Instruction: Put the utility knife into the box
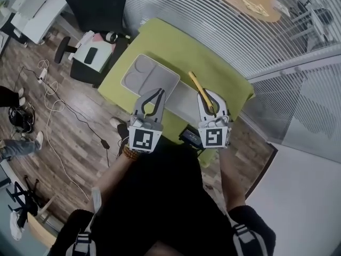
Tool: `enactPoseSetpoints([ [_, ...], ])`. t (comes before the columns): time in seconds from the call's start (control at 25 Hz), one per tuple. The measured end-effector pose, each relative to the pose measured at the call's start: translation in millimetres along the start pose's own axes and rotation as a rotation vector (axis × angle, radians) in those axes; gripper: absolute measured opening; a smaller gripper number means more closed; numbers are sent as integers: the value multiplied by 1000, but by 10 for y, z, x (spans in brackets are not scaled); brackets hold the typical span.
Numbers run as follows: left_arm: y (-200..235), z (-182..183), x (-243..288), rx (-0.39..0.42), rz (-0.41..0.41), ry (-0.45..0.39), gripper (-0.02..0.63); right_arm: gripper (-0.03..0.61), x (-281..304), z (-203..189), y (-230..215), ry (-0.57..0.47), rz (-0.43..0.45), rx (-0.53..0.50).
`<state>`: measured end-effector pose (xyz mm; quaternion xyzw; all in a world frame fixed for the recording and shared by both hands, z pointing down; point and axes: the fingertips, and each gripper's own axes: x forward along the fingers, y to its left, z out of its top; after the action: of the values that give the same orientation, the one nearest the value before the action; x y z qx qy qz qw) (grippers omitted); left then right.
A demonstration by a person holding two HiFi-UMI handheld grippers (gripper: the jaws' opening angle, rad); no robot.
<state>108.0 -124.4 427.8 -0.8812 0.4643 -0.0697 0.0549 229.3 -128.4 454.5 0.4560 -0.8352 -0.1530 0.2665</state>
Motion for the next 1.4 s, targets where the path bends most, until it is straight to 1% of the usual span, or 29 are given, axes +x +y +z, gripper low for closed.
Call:
enactPoseSetpoints([
  [0.12,24,8,-20,-2,-7,10,11,54,69,-34,41,30,40,1],
  [0.24,46,-7,-52,-7,-7,10,11,54,136,-102,147,65,102,-7],
  [0.6,82,-78,-95,-12,1,25,11,54,302,-381,416,147,237,-59],
  [1.08,129,-142,-203,-24,21,31,11,54,420,-755,797,264,413,-212],
  [1.32,151,-192,-238,-29,33,37,11,54,465,-924,864,308,467,-247],
  [1.4,152,-224,-256,-46,38,48,11,54,479,-984,891,323,489,-259],
])
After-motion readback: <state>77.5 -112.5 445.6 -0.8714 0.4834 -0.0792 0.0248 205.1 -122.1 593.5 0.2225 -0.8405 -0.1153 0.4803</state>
